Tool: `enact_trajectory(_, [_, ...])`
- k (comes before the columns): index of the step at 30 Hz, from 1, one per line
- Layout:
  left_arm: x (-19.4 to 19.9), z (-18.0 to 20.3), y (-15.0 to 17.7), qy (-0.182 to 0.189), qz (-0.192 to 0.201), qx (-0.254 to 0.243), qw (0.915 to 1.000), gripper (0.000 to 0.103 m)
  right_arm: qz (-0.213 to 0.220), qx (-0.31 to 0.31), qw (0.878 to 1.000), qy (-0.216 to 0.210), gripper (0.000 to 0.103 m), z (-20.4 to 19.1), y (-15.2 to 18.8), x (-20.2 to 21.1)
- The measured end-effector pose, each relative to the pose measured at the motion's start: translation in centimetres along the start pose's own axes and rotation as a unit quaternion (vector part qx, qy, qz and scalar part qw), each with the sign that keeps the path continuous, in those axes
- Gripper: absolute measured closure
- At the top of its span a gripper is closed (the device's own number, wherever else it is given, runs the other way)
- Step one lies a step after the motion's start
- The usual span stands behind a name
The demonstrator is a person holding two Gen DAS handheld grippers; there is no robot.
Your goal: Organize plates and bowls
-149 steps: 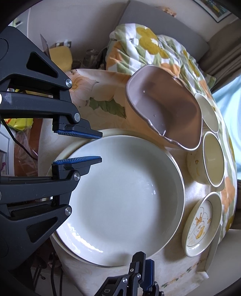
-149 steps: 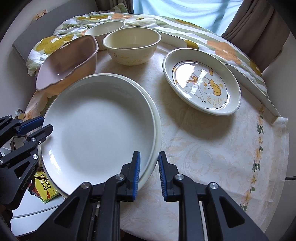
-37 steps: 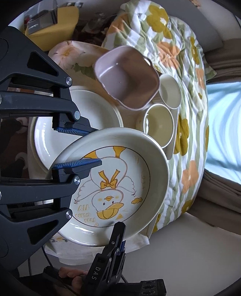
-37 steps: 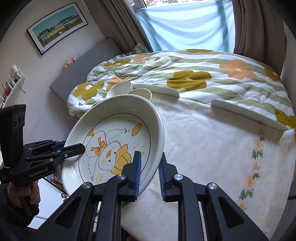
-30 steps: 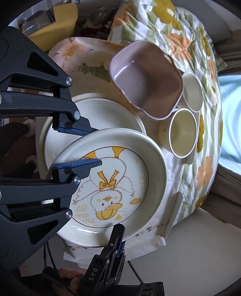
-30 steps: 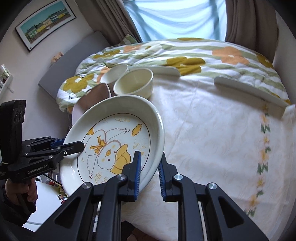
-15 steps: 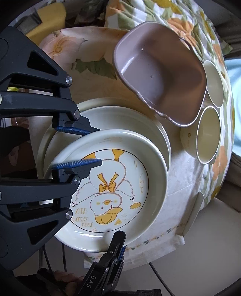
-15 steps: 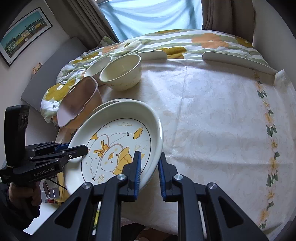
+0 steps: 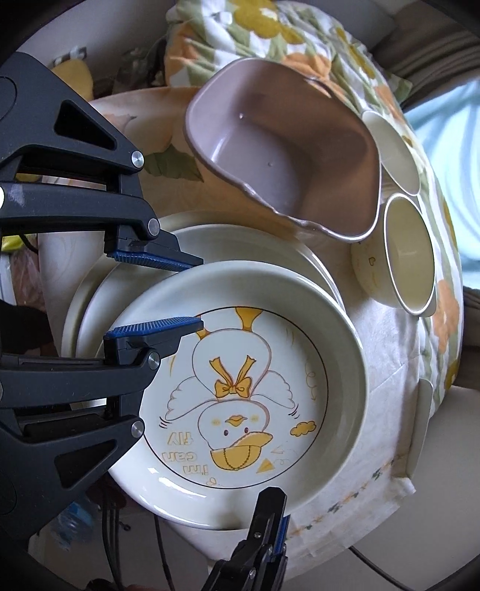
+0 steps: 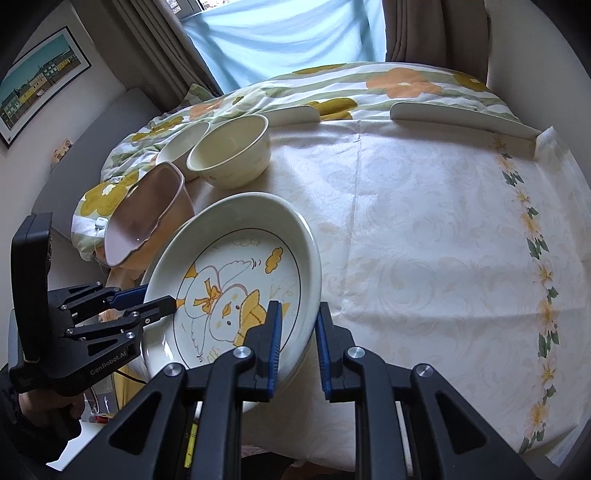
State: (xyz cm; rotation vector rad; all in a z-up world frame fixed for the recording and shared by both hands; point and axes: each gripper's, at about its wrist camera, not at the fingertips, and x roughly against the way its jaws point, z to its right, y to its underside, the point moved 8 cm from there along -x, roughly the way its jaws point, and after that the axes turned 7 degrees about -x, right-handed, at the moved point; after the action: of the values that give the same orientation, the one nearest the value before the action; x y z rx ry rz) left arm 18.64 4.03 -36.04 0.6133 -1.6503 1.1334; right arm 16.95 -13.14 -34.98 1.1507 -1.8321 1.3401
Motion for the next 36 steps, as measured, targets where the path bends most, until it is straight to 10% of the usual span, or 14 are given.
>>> enact_trajectory(13, [0.6,0.5,0.1,-0.069,0.004,-0.054,0.9961,0.082,0.001,0.024,0.999,0.032,0.087,-0.6,0.3,-0.6])
enact_trajectory(36, [1.6,0.1,0.8,-0.087,0.002,-0.039,0.9955,0.082,-0.011,0.041,0.998,0.042,0.087,-1.1,0.5,-1.8])
